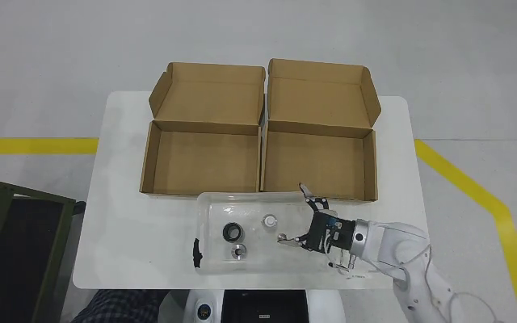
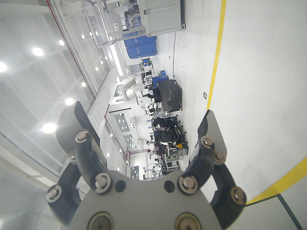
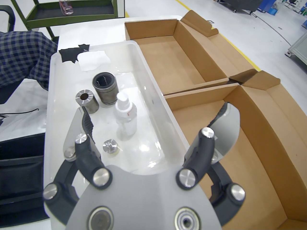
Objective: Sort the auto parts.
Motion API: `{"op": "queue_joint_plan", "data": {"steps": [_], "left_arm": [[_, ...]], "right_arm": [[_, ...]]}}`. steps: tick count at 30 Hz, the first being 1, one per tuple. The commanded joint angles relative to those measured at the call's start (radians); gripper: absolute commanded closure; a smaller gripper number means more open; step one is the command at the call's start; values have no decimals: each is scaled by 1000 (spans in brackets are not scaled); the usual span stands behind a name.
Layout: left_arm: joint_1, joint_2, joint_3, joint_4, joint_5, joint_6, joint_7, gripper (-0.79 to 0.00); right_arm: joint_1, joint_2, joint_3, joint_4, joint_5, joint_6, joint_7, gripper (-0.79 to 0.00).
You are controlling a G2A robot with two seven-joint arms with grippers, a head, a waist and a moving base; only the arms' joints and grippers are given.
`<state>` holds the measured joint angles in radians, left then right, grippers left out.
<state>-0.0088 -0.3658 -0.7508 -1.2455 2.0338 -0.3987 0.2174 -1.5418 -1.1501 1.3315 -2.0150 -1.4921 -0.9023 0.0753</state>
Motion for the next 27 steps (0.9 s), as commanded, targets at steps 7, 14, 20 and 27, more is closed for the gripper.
{"op": "queue_joint_plan", "data": {"steps": [7, 14, 20, 27], "left_arm": [[0, 0, 0, 0, 0, 0, 0, -785], [0, 0, 0, 0, 0, 0, 0, -785], [0, 0, 0, 0, 0, 0, 0, -785], [0, 0, 0, 0, 0, 0, 0, -785]], "right_arm": [[29, 1, -93, 15, -25, -17, 66, -785], [63, 0, -149, 42, -38, -6, 98, -785], [80, 1, -180, 68, -30, 6, 106, -785], [100, 2, -201, 101, -9, 21, 122, -785]]}}
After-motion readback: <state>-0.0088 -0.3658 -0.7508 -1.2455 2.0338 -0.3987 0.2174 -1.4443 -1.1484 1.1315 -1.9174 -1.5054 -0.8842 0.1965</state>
